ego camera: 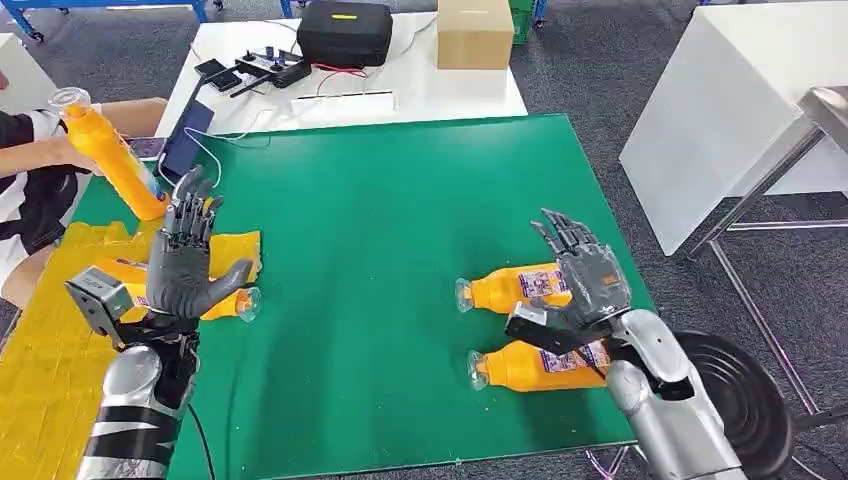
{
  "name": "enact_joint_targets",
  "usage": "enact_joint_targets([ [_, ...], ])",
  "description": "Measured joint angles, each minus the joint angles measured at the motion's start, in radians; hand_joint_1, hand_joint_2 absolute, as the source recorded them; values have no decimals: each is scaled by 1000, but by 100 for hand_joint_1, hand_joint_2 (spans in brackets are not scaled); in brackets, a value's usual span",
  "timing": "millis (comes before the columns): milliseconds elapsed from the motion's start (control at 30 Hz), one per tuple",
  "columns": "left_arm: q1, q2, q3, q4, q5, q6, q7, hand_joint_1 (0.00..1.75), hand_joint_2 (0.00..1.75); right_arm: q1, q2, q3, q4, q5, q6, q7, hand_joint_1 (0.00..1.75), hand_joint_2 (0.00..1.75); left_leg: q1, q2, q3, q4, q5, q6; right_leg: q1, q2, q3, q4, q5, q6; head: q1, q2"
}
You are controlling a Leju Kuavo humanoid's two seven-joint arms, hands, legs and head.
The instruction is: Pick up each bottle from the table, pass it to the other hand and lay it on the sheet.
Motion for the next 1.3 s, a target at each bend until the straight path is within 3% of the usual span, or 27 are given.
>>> enact_joint_targets([
  [533, -66, -12, -71, 108, 46, -30, 13, 0, 175, -215, 12, 88, 316, 13, 53, -16, 0, 175, 0, 0, 0, 0, 0, 0, 0, 0, 0, 0, 0, 0, 0, 0],
  [1000, -94, -13, -84, 160, 72, -30, 8, 0, 175, -322, -1, 175, 496, -62, 177, -88, 0, 175, 0, 0, 0, 0, 0, 0, 0, 0, 0, 0, 0, 0, 0, 0],
  [1300, -104, -13, -86, 182, 74, -17, 8, 0, 175, -364, -18, 213, 558, -84, 194, -53, 0, 175, 0, 0, 0, 1, 0, 0, 0, 0, 0, 0, 0, 0, 0, 0],
])
